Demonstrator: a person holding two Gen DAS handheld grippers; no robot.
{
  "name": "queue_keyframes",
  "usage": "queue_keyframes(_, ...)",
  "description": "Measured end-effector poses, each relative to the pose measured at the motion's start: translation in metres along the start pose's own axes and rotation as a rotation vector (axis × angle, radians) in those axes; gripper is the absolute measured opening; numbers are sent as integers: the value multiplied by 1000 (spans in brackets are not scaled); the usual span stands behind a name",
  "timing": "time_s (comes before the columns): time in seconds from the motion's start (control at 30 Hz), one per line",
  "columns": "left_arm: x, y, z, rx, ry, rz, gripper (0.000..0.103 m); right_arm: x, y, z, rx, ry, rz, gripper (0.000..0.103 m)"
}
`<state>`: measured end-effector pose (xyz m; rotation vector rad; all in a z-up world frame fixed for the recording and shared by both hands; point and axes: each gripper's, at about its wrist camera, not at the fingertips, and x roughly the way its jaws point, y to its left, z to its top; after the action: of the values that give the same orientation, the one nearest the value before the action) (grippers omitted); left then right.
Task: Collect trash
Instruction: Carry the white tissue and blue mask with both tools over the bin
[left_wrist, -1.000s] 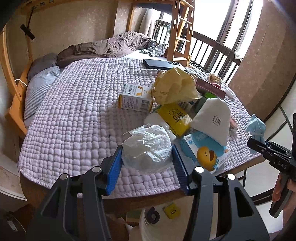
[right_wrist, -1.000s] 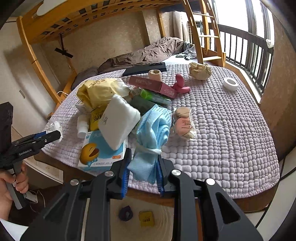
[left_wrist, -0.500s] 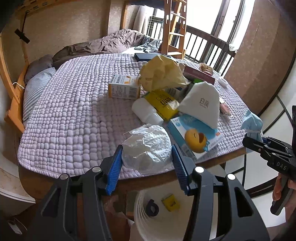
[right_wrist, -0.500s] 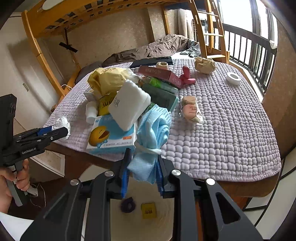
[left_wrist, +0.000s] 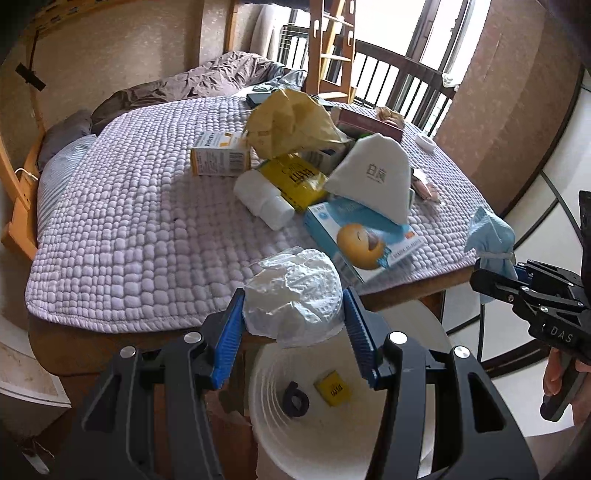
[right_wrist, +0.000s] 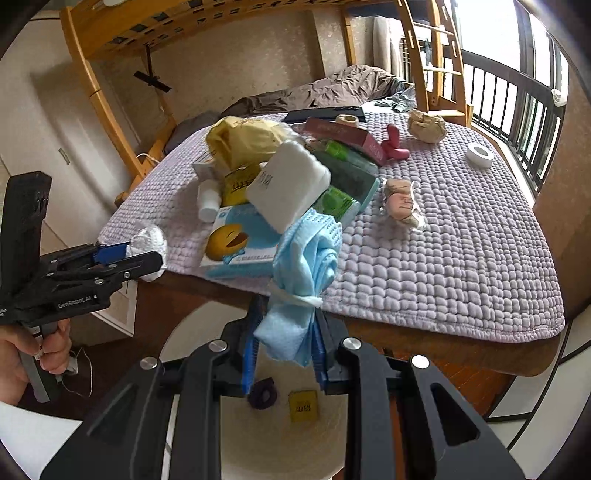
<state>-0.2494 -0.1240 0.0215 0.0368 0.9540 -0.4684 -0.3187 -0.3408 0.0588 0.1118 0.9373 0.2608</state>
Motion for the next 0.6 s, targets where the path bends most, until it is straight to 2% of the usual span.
queue_keyframes(0.6, 4, -20, -28, 45, 69, -31, 54, 6, 19, -25, -48, 77, 41, 25)
